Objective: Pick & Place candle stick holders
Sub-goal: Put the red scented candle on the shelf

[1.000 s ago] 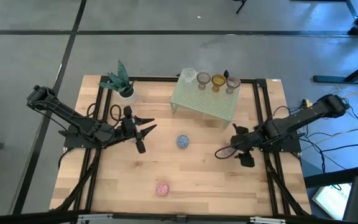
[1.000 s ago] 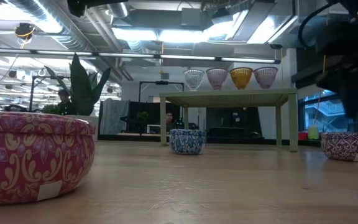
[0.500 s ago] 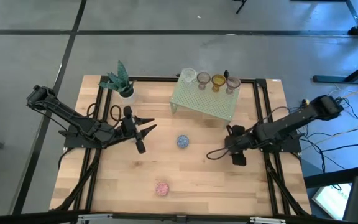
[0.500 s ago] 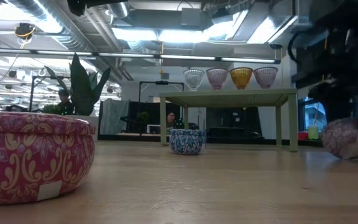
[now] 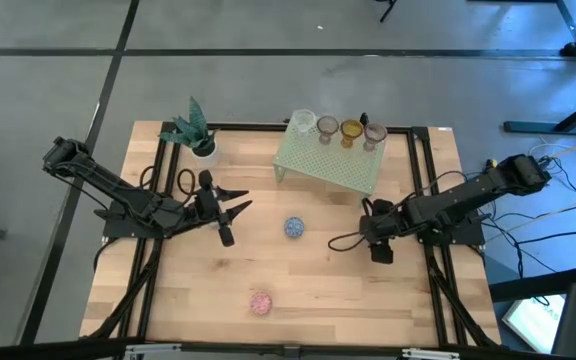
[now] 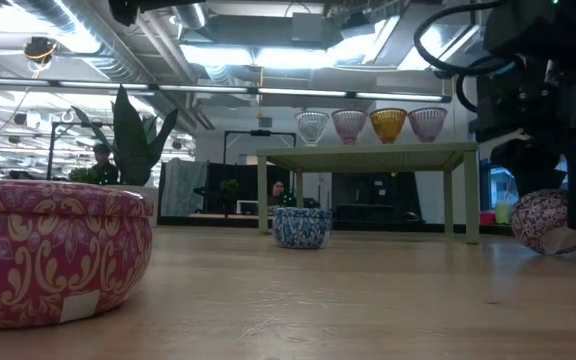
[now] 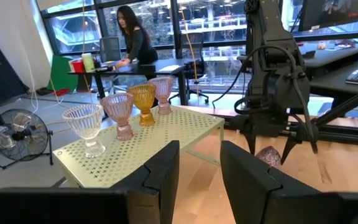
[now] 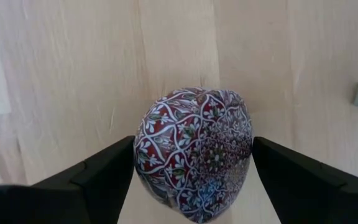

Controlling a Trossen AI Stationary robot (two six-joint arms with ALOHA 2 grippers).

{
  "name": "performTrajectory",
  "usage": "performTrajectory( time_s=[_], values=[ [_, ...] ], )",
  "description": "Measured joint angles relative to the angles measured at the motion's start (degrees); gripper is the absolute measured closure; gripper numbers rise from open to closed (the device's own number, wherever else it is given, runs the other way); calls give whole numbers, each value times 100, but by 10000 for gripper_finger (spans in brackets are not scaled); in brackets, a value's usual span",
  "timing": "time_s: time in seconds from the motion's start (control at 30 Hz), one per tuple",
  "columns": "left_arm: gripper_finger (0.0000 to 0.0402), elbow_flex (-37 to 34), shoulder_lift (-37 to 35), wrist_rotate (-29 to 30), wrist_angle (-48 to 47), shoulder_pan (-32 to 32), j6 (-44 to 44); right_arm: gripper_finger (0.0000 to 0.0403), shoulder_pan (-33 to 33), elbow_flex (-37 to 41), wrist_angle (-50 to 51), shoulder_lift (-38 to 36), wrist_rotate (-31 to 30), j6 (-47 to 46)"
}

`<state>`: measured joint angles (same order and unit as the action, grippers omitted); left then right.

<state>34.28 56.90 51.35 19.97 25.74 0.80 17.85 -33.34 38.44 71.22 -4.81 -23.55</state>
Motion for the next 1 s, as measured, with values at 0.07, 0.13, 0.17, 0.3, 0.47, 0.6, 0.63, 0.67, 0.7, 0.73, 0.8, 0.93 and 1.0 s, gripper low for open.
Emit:
performTrajectory(
  time_s=[0.07,0.13,0.17,0.3,0.47,0.6,0.63,0.67,0.7,0.73,0.8,0.93,1.0],
  values=[
    [288,0,0,0,0,0,0,80,0,0,-5,-2,114,-5],
    [288,0,0,0,0,0,0,80,2,0,-9,-2,173,-34],
    [288,0,0,0,0,0,0,80,2,0,-9,-2,184,-44],
    [288,0,0,0,0,0,0,80,2,0,-11,-2,183,-35],
    [288,0,0,0,-2,0,0,80,2,0,-53,-2,183,-20],
    [288,0,0,0,-2,0,0,80,2,0,-113,-4,184,-20],
    [288,0,0,0,-2,0,0,80,1,0,-124,-4,183,-20],
    [288,0,0,0,-2,0,0,80,2,0,-139,-4,183,-20],
    [288,0,0,0,-2,0,0,80,2,0,-157,-4,185,-20],
    [288,0,0,-1,-2,0,0,80,2,0,-164,-4,183,-20],
    [288,0,0,0,-4,0,0,83,2,0,-184,-4,183,-20],
    [288,0,0,0,-4,0,0,109,0,-3,-237,-11,180,-55],
    [288,0,0,0,-4,0,0,126,0,-11,-265,-20,166,-161]
  ],
)
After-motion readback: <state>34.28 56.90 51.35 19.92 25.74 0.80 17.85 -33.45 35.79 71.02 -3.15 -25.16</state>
